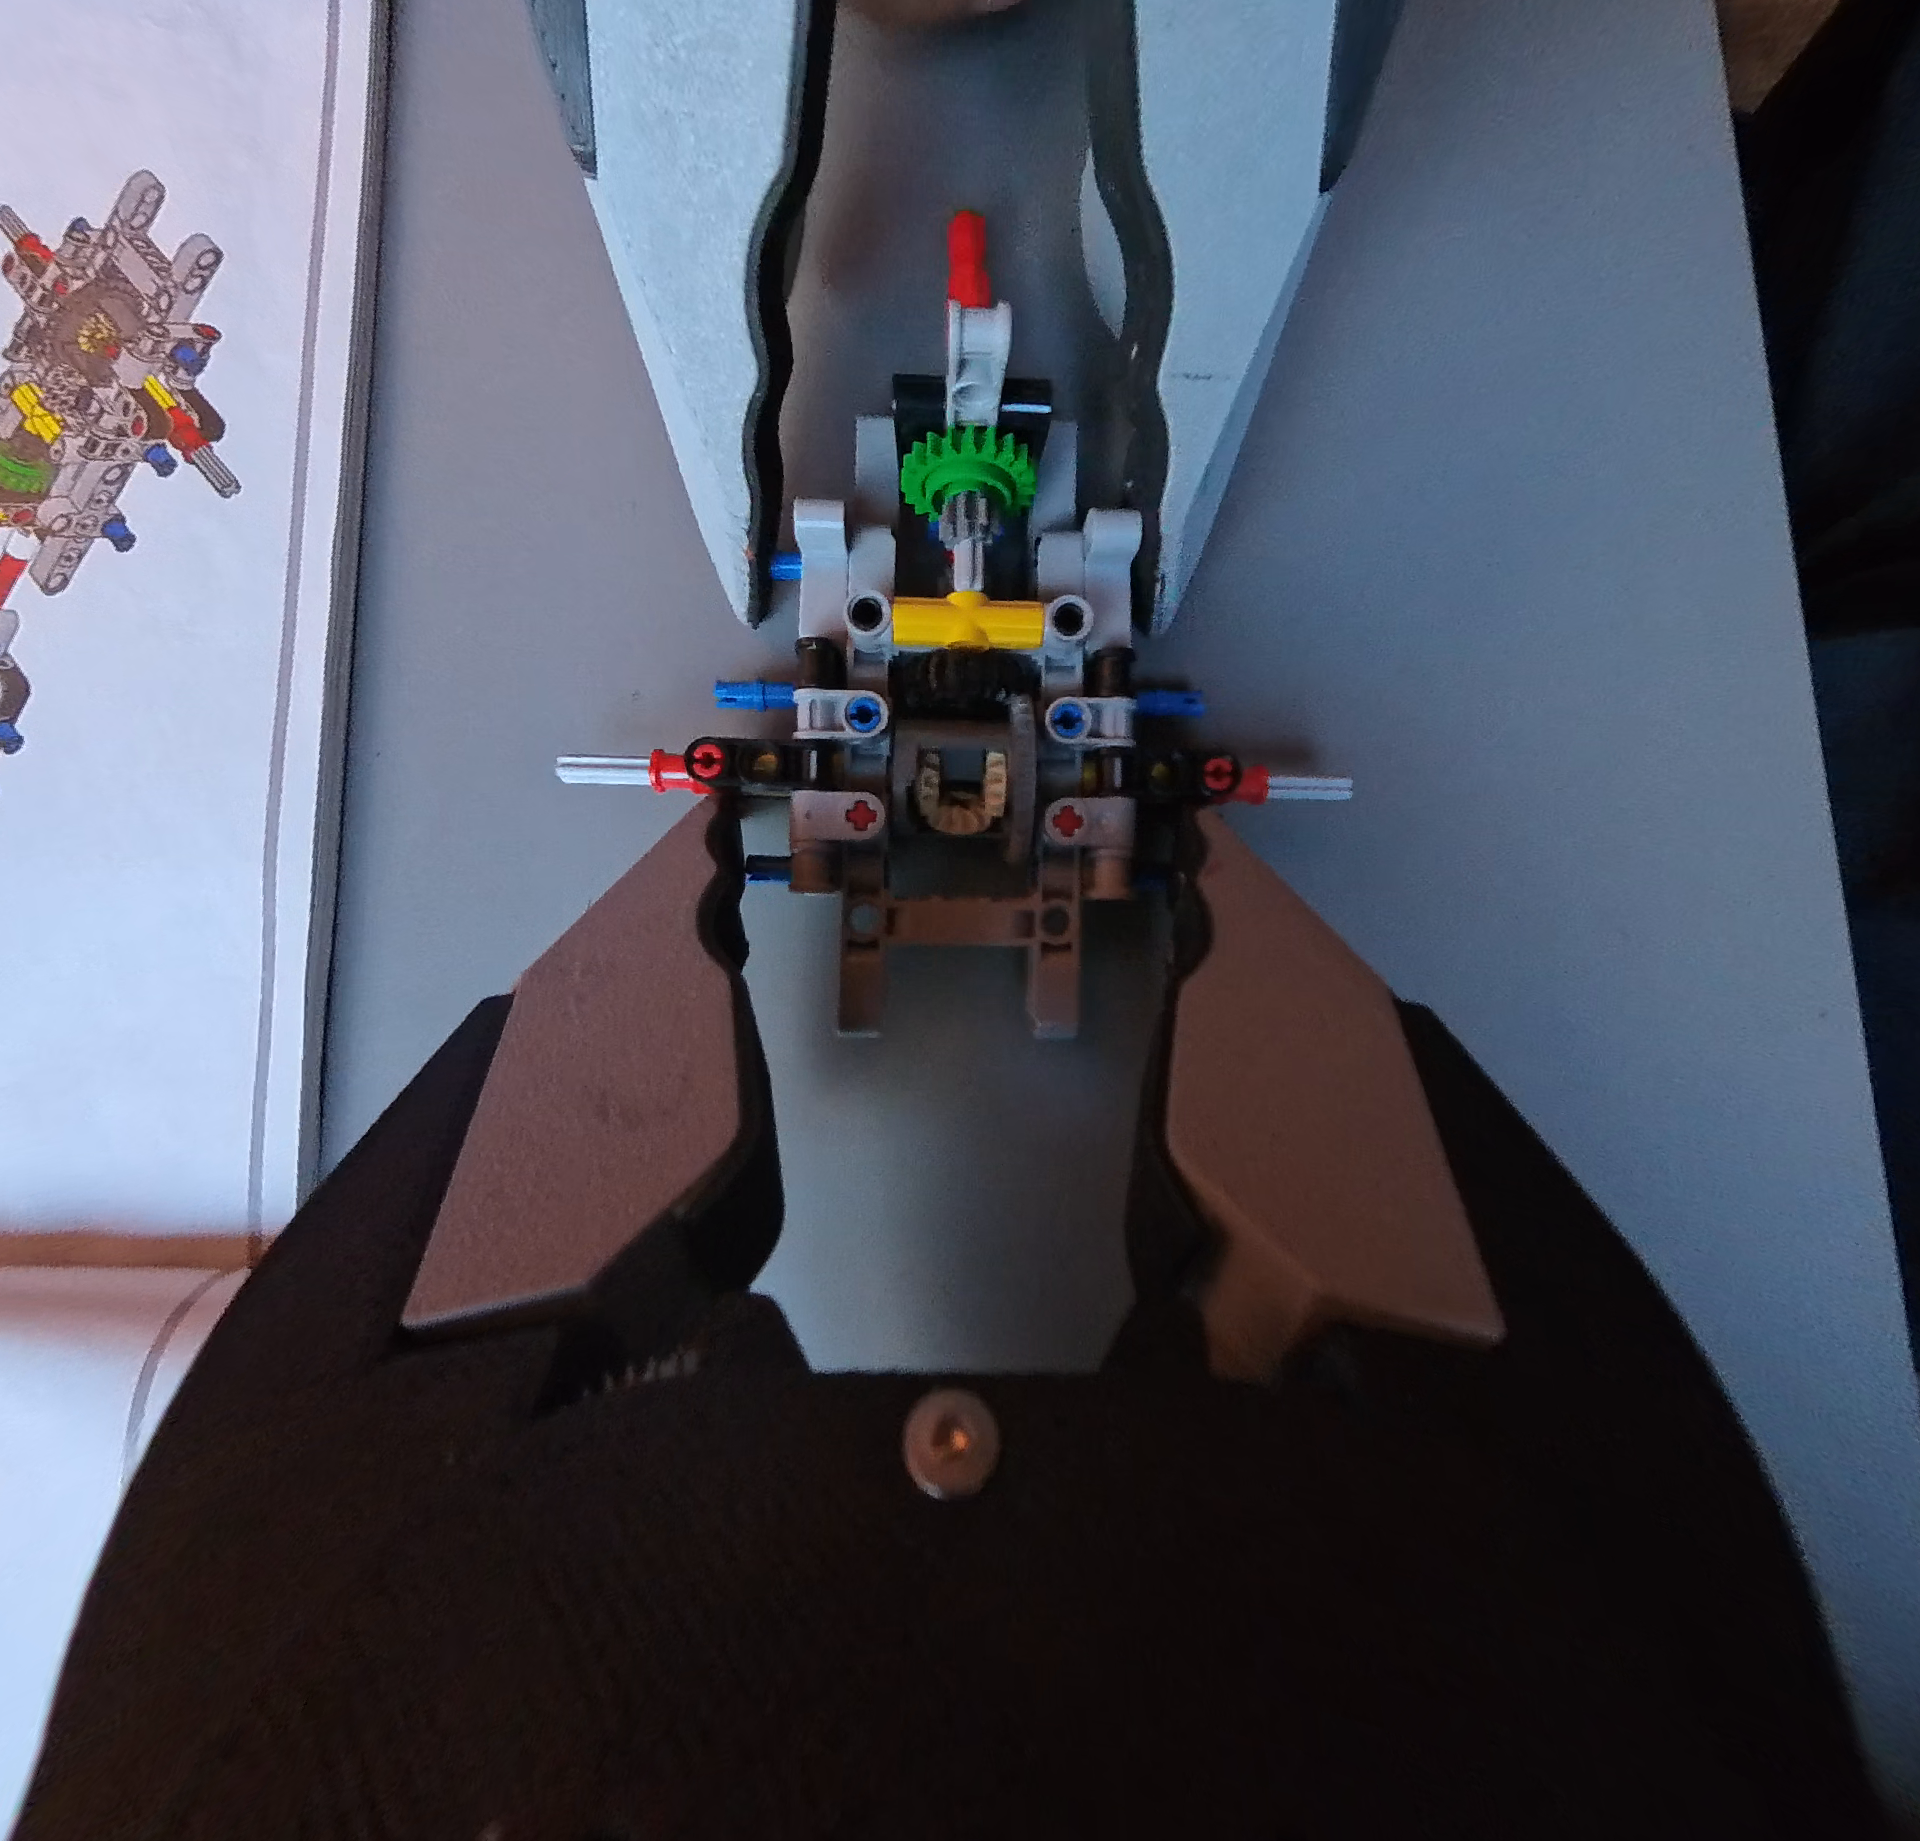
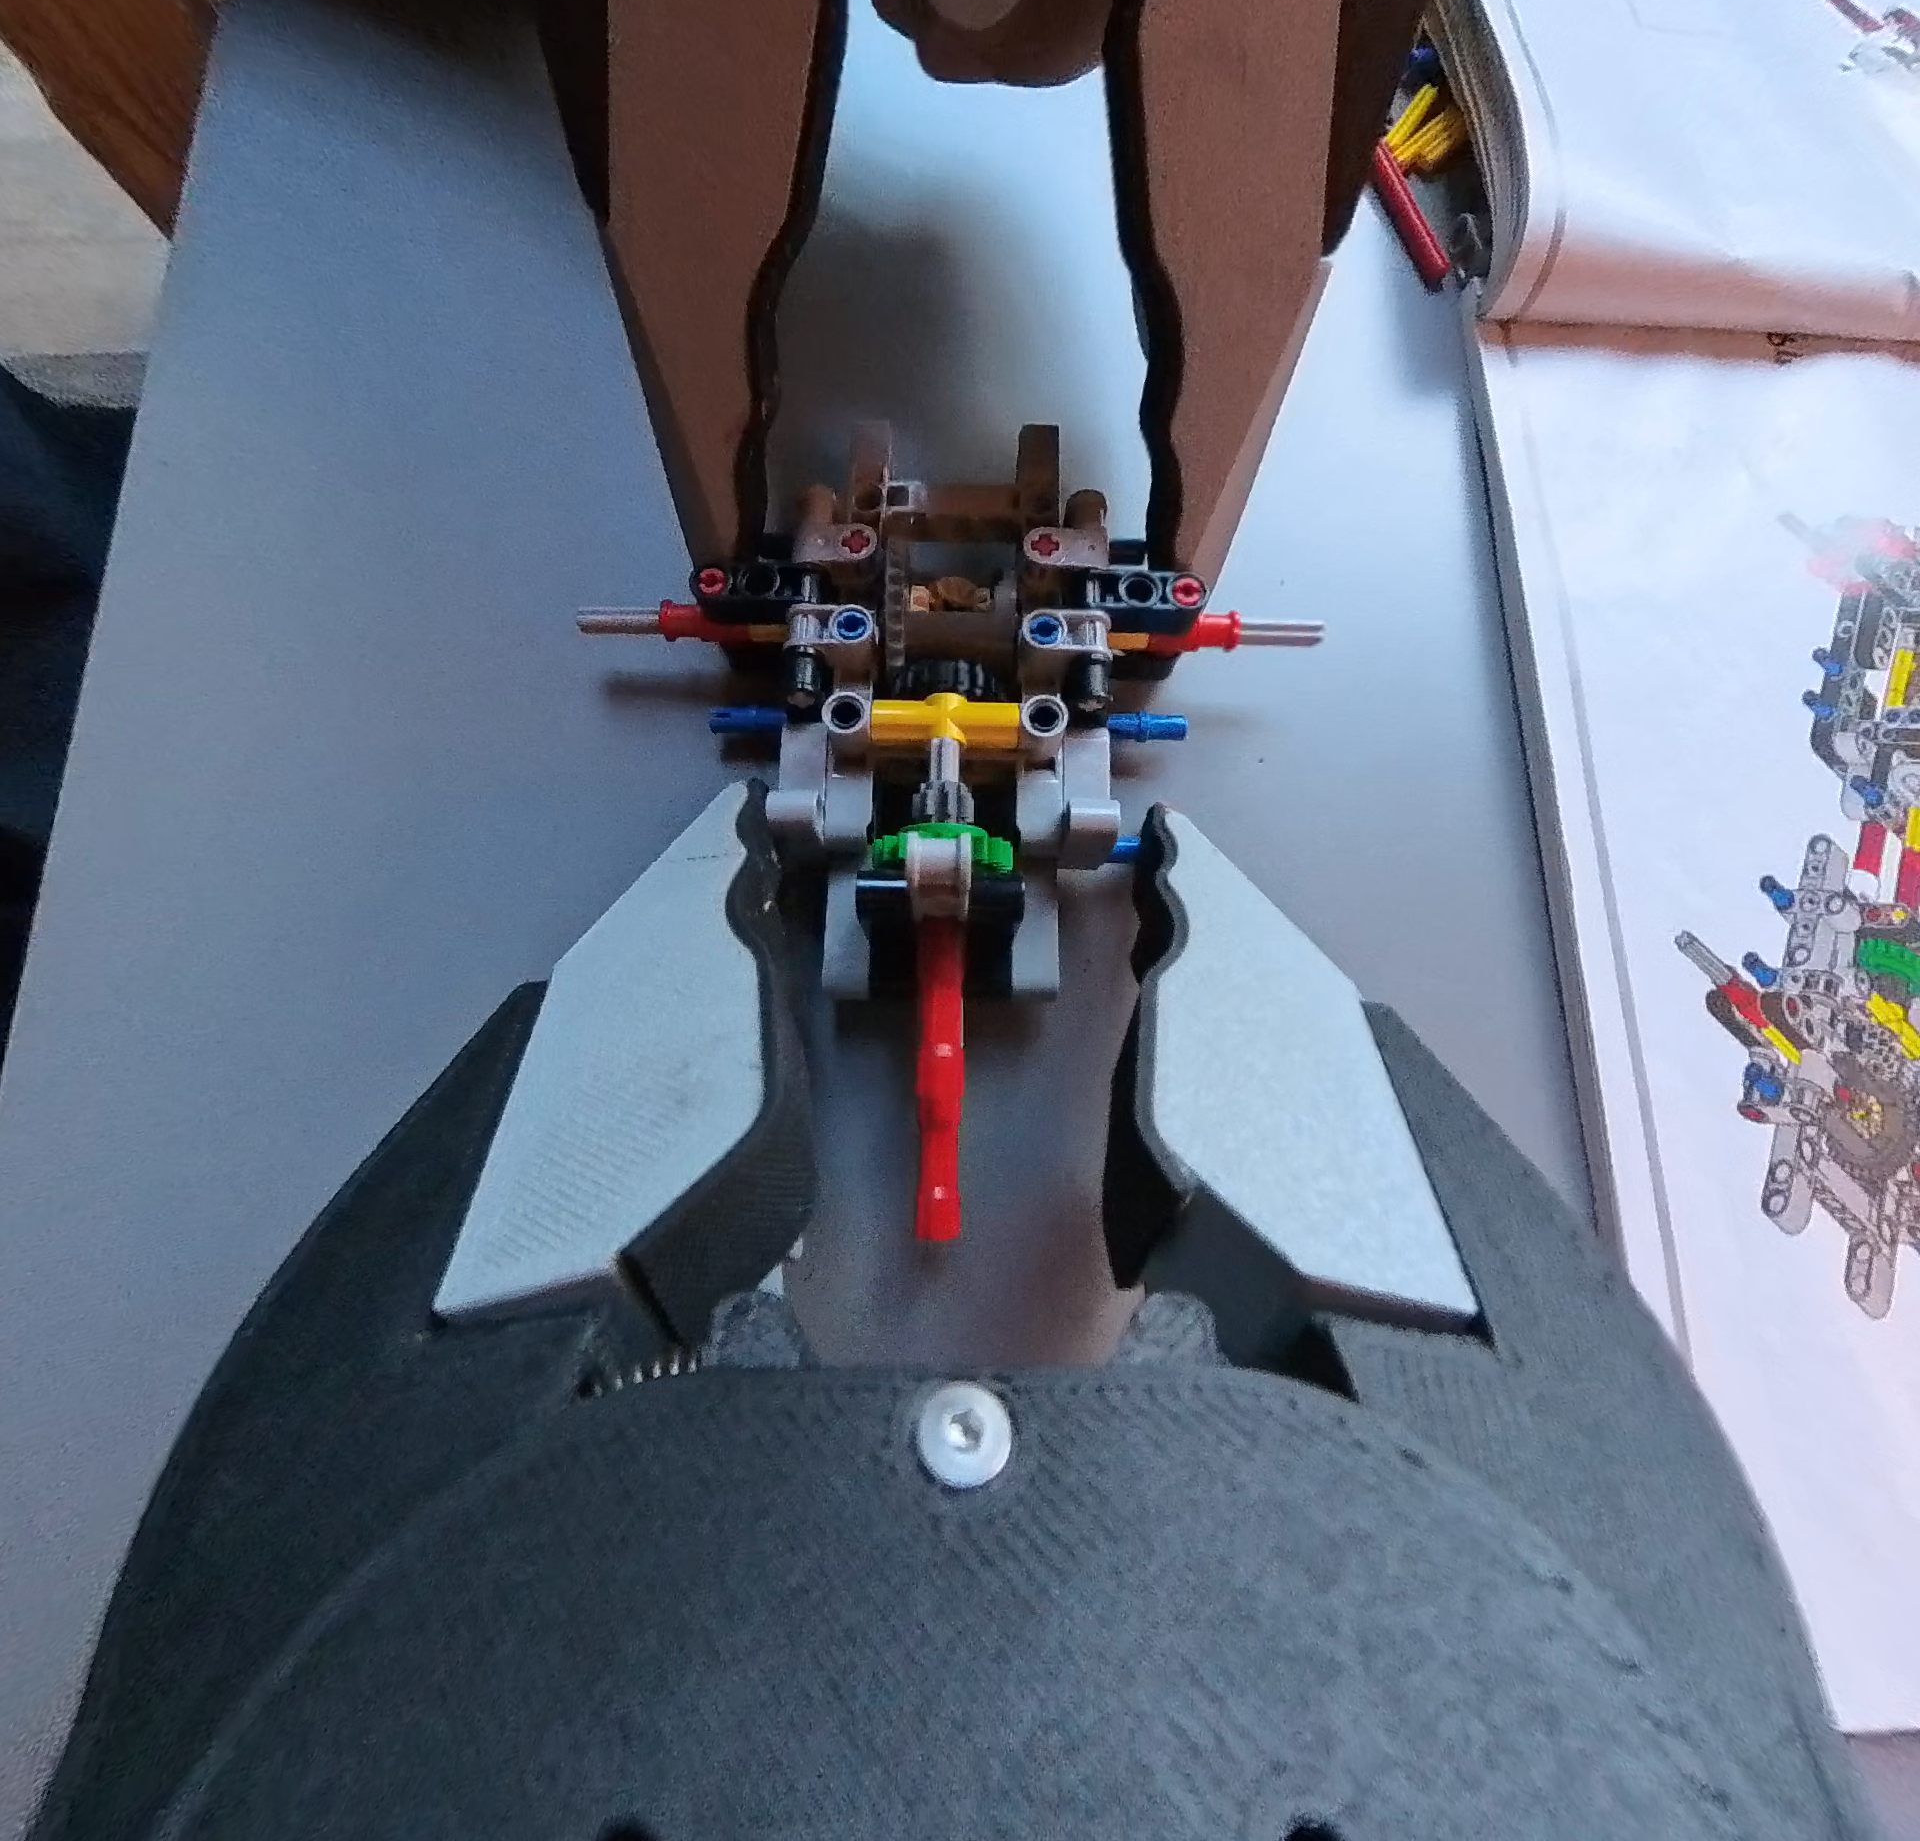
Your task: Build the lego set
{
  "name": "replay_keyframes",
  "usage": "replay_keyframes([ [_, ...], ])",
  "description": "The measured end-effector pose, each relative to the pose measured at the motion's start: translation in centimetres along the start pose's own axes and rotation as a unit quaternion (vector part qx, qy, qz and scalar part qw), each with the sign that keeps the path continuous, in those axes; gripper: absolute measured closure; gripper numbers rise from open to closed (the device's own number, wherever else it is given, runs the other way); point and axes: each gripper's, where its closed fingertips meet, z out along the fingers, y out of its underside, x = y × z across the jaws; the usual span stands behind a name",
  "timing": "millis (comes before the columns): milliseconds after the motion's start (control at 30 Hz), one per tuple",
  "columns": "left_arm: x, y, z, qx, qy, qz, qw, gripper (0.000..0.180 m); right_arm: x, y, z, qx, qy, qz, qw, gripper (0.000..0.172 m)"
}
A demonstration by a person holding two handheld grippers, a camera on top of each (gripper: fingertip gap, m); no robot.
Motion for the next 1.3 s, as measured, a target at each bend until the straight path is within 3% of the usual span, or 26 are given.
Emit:
replay_keyframes([
  [333,-0.2,-0.2,0.1,0.013,-0.005,0.002,1.0,0.101,0.2,0.5,-0.1,0.008,0.023,0.006,1.0,0.102],
  [633,-0.1,-0.8,-0.3,0.02,-0.049,0.079,0.995,0.101,0.2,0.1,-0.7,0.03,0.062,-0.062,0.996,0.101],
  [733,-0.1,-1.0,-0.4,0.023,-0.063,0.097,0.993,0.101,0.6,0.3,-0.7,0.035,0.055,-0.043,0.997,0.09],
  [1000,-0.4,-0.8,-0.2,0.029,-0.049,0.058,0.997,0.101,0.6,0.5,-0.6,0.03,0.062,-0.048,0.997,0.1],
  [1300,-0.5,-1.2,-0.7,0.046,-0.093,0.107,0.989,0.101,0.6,0.0,-0.9,0.049,0.093,-0.093,0.99,0.1],
])
